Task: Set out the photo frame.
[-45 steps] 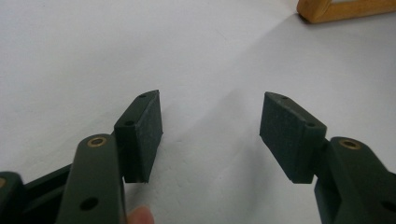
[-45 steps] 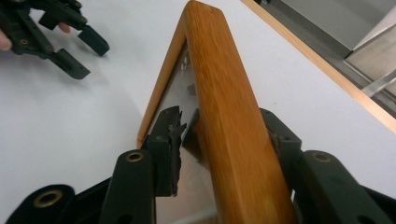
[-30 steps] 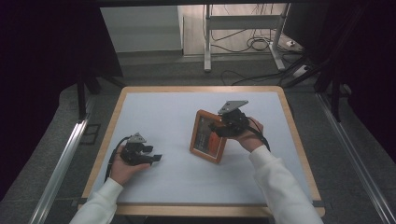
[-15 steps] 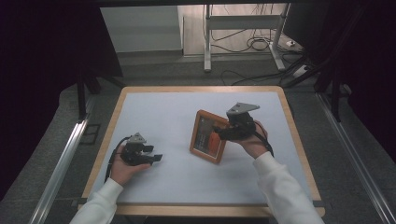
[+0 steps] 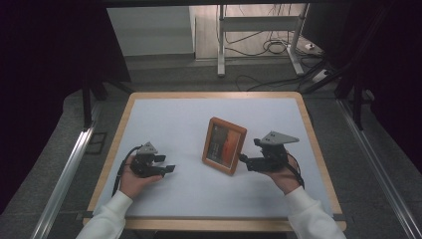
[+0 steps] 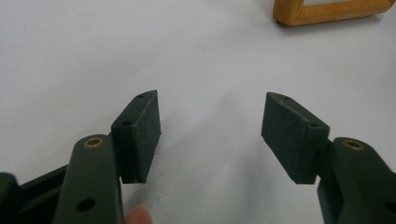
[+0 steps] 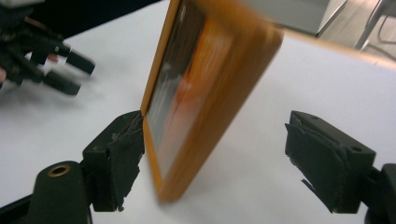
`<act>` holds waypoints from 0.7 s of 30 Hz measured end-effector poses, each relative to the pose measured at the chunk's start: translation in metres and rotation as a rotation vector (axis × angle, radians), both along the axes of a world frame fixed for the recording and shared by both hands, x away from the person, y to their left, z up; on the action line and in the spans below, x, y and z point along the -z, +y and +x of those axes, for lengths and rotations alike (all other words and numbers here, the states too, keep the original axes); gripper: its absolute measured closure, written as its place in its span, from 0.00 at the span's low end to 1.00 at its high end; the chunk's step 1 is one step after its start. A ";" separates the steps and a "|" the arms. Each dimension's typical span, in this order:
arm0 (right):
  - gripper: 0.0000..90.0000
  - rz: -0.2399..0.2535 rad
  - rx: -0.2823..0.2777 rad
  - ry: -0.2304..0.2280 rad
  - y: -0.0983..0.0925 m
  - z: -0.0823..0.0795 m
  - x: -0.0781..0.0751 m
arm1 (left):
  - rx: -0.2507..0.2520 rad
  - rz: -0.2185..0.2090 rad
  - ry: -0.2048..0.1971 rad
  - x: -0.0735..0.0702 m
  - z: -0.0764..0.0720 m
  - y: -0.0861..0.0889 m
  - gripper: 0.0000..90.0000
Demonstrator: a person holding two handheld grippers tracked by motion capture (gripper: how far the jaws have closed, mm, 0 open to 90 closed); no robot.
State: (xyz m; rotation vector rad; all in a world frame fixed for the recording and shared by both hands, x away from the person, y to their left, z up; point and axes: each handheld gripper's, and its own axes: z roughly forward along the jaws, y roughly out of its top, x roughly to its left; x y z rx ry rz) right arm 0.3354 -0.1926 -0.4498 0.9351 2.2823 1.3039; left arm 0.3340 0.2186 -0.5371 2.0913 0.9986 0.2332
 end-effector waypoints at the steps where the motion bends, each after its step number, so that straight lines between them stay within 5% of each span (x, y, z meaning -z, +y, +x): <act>1: 0.23 0.009 0.001 0.017 -0.005 -0.005 0.009 | -0.004 -0.002 -0.002 0.000 -0.001 -0.001 0.41; 7: 0.26 -0.009 0.009 0.039 -0.011 -0.011 0.027 | -0.026 -0.006 -0.014 -0.001 -0.006 -0.006 0.41; 12: 0.38 -0.026 -0.009 0.042 -0.012 -0.017 0.031 | -0.030 -0.005 -0.017 -0.003 -0.011 -0.010 0.40; 15: 0.48 -0.055 -0.039 0.038 -0.007 -0.021 0.032 | -0.027 -0.004 -0.017 -0.003 -0.013 -0.010 0.40; 16: 0.60 -0.082 -0.060 0.028 -0.004 -0.023 0.033 | -0.027 -0.004 -0.018 -0.003 -0.014 -0.010 0.40; 21: 0.86 -0.109 -0.121 0.033 0.004 -0.028 0.034 | -0.028 -0.008 -0.017 -0.003 -0.014 -0.007 0.40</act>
